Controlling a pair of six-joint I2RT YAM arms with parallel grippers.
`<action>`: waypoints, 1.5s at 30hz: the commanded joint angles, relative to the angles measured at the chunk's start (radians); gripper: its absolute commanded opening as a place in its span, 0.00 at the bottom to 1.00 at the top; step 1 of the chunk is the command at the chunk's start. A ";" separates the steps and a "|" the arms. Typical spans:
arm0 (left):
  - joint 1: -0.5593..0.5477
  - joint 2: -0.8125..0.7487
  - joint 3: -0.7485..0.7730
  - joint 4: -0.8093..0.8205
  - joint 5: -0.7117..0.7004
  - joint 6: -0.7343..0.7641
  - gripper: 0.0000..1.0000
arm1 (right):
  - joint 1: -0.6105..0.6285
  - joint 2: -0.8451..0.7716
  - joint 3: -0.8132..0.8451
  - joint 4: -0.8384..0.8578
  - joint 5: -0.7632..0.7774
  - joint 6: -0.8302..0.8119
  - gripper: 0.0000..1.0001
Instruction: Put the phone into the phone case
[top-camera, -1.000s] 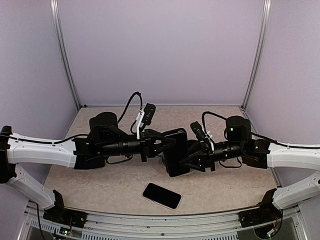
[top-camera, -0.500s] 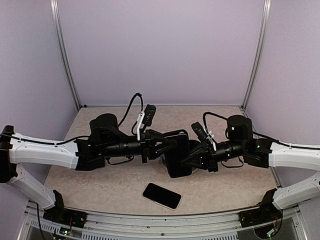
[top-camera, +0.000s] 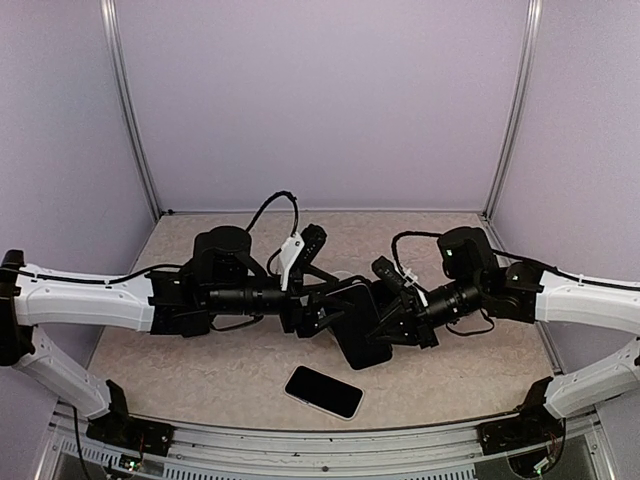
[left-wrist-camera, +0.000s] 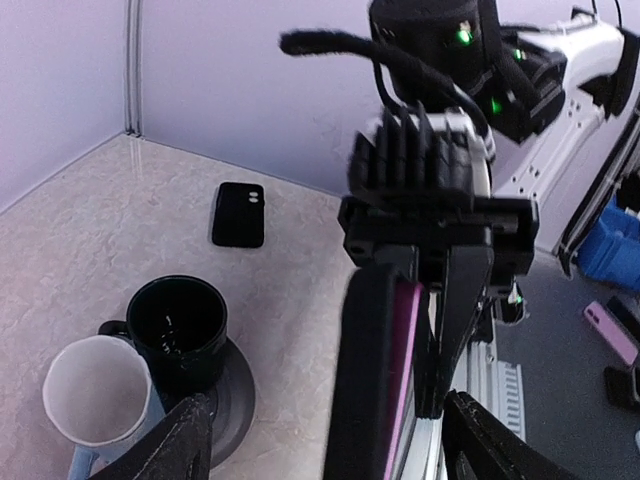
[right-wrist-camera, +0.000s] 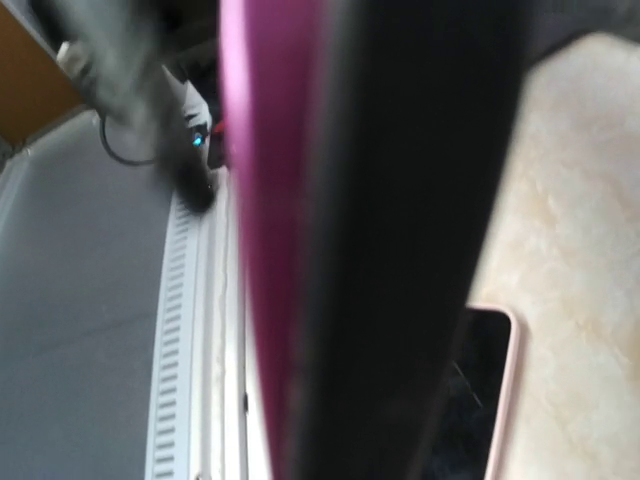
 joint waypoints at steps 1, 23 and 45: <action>-0.055 -0.026 0.033 -0.161 -0.030 0.191 0.78 | 0.007 0.038 0.102 -0.170 0.010 -0.124 0.00; -0.046 -0.017 0.050 -0.235 0.066 0.252 0.48 | 0.086 0.163 0.291 -0.350 0.086 -0.336 0.00; 0.073 -0.116 -0.170 0.289 -0.056 -0.282 0.00 | 0.034 -0.049 0.040 0.111 0.284 -0.137 0.98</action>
